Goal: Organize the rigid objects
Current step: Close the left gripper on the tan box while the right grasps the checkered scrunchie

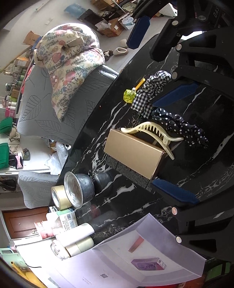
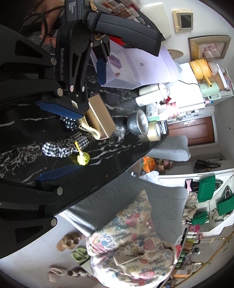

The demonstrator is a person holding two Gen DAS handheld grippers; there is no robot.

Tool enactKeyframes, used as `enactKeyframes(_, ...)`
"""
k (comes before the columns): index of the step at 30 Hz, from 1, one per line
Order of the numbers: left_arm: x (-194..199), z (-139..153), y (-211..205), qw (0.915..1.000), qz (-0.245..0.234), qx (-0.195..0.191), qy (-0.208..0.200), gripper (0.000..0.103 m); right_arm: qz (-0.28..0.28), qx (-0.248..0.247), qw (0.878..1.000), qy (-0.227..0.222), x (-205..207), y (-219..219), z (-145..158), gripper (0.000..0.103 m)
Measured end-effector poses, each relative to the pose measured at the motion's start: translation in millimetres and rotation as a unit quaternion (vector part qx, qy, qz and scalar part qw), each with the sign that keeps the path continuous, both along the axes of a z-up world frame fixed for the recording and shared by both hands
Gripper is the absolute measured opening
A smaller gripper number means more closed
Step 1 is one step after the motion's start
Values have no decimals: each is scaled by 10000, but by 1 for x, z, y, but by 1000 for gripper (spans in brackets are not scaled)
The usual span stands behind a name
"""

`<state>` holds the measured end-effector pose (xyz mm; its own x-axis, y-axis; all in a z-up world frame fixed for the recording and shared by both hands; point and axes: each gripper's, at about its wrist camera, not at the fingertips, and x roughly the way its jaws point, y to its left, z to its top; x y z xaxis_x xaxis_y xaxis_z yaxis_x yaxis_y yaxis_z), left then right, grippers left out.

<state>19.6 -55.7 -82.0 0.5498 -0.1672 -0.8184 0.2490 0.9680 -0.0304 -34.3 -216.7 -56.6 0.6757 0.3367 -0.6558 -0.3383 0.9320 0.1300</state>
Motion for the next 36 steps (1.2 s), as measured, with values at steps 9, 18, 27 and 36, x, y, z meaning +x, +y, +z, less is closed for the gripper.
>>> enactKeyframes(9, 21, -15, 8, 9999, 50, 146, -37, 83, 86, 195, 9994, 283, 18, -2, -31, 53)
enactKeyframes(18, 43, -29, 10, 9999, 98, 54, 120, 82, 176, 85, 9990, 413, 29, 2, -49, 53)
enactKeyframes(27, 51, -40, 2, 9997, -34, 215, 114, 69, 198, -56, 9986, 481, 33, 6, -67, 52)
enactKeyframes(36, 49, -37, -4, 9996, -99, 264, 29, 44, 283, -347, 9979, 469, 33, 16, -77, 22)
